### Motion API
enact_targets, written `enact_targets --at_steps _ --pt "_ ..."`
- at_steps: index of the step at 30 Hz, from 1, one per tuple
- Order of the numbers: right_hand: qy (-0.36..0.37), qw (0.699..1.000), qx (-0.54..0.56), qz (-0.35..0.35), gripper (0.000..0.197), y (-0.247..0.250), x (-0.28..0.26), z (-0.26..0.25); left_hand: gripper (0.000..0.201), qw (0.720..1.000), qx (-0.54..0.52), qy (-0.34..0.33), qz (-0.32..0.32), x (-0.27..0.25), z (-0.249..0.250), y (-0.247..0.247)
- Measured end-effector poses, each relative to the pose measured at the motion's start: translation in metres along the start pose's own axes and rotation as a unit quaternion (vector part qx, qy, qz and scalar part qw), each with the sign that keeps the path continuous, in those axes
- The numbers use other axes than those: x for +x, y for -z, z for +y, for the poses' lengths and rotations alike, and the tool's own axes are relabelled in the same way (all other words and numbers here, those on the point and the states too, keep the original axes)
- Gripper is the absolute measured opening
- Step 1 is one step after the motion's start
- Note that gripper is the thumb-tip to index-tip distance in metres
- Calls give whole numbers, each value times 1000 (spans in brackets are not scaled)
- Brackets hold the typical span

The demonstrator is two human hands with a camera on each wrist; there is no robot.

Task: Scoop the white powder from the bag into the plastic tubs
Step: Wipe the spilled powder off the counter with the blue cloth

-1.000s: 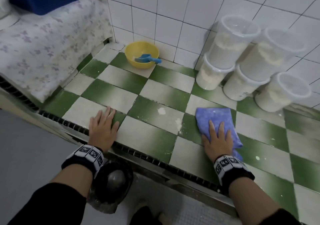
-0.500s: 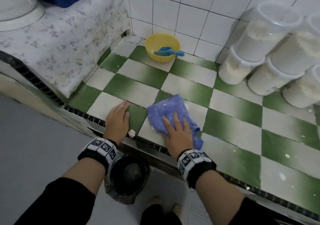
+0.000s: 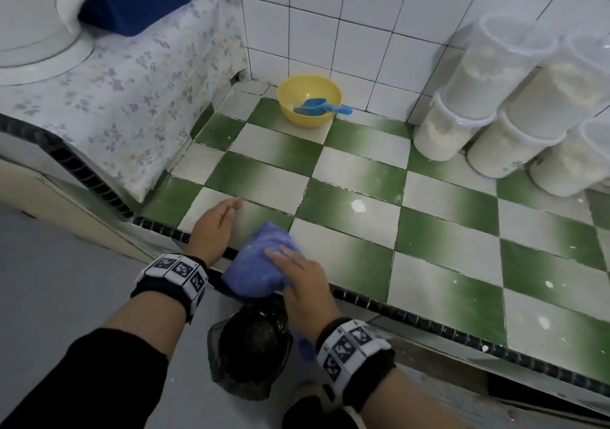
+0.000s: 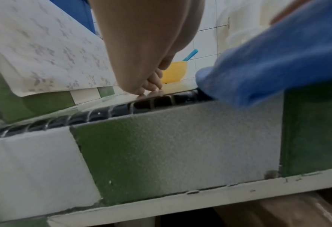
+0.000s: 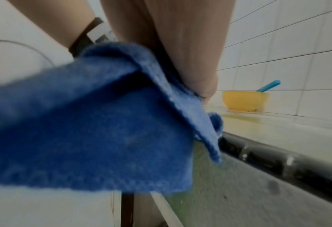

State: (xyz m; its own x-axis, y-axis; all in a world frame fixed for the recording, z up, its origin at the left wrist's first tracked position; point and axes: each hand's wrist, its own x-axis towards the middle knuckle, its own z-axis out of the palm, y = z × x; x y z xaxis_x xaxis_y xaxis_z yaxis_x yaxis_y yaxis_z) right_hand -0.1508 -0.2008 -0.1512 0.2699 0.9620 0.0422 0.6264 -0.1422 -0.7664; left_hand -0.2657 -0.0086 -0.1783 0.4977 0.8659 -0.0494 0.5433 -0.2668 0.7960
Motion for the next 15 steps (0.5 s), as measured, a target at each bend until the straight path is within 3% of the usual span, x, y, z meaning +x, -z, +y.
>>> enact_targets --at_steps 2,5,7,9,11,13,15 --pt "-30 993 70 85 60 28 13 -1 33 1000 -8 6 3 2 0 3" --pt "-97 975 128 151 60 88 31 -5 33 1000 -2 -4 2 2 0 3" --pt "-115 967 77 214 62 125 49 21 33 1000 -5 -17 9 2 -1 2" --pt "-183 953 -16 243 54 152 72 68 32 999 -6 -29 17 2 -3 1" --pt "-281 939 -130 147 58 164 92 117 33 999 -1 -36 20 2 -7 0" --pt "-397 885 -244 -5 65 161 99 150 33 998 6 -52 19 3 -12 -1" --pt "-430 850 -300 -54 68 154 102 161 32 997 10 -75 21 4 -18 -3"
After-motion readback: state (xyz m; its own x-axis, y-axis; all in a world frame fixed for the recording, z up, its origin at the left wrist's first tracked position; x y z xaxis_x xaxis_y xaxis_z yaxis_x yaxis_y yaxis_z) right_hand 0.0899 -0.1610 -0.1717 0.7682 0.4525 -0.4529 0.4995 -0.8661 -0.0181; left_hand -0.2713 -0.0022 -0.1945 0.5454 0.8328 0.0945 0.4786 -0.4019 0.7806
